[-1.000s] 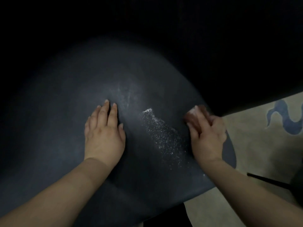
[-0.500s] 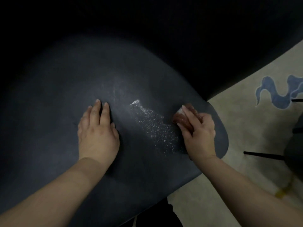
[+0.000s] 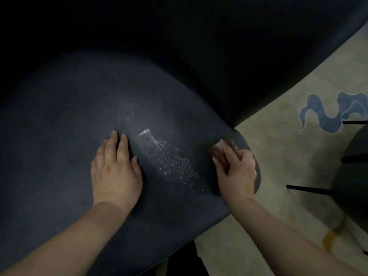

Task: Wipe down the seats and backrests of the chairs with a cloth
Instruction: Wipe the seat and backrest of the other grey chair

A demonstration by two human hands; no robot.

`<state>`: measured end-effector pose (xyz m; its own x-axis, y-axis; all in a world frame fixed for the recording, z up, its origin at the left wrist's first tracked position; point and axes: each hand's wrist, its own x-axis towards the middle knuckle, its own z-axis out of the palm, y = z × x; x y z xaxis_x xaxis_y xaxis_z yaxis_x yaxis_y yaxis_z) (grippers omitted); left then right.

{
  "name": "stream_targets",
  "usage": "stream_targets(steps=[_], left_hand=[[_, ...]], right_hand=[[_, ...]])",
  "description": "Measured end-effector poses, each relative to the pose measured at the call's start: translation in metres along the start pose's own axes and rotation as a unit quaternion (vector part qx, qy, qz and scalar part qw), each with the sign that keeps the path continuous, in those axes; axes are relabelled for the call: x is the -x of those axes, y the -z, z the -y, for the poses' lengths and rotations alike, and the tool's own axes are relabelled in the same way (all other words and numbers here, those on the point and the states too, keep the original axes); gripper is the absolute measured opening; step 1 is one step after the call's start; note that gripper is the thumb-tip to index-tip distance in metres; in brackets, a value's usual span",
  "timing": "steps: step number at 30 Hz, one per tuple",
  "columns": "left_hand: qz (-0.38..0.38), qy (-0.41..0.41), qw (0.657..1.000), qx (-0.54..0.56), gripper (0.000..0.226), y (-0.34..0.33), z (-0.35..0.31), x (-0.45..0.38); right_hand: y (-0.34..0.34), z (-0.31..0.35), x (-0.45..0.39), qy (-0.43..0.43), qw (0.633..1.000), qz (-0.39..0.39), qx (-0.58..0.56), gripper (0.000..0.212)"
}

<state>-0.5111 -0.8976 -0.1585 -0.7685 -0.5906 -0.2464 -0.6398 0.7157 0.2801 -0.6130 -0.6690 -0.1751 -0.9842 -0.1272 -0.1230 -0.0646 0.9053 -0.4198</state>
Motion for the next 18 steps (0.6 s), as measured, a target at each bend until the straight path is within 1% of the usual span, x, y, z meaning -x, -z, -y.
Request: stream_targets(steps=[2,3,5,7,8,10,12,14,16,18], left_hand=[[-0.005,-0.003,1.0,-0.003,0.057,-0.001,0.001,0.002],[-0.006,-0.006,1.0,-0.005,0.057,-0.001,0.002,0.002],[-0.008,-0.011,1.0,-0.002,0.057,-0.002,0.003,0.002],[-0.011,-0.015,1.0,-0.002,0.057,-0.004,0.005,0.002],[-0.012,-0.016,1.0,-0.002,0.057,-0.005,0.005,0.003],[-0.016,-0.019,1.0,0.004,0.058,-0.006,0.005,0.004],[-0.015,-0.018,1.0,0.005,0.058,-0.007,0.004,0.004],[-0.014,-0.019,1.0,0.006,0.058,-0.006,0.005,0.004],[-0.013,-0.031,0.999,0.003,0.057,-0.005,0.008,0.004],[-0.014,-0.045,0.999,-0.004,0.057,-0.005,0.013,0.004]], right_hand=[[0.003,-0.005,-0.008,0.02,1.0,0.002,0.009,0.045],[0.003,-0.007,-0.019,0.015,1.0,-0.001,0.017,0.044],[0.001,-0.008,-0.046,-0.041,0.999,-0.012,0.021,0.04],[-0.002,-0.005,-0.057,-0.094,0.995,-0.024,0.016,0.04],[-0.003,-0.003,-0.051,-0.091,0.995,-0.028,0.02,0.04],[-0.003,-0.001,-0.025,-0.025,0.999,-0.026,0.016,0.041],[0.0,-0.006,0.004,0.054,0.998,0.004,0.016,0.044],[0.004,-0.017,0.01,0.103,0.994,0.033,0.03,0.047],[0.005,-0.026,-0.003,0.103,0.994,0.013,0.026,0.047],[0.003,-0.027,-0.015,0.047,0.999,-0.021,0.013,0.047]])
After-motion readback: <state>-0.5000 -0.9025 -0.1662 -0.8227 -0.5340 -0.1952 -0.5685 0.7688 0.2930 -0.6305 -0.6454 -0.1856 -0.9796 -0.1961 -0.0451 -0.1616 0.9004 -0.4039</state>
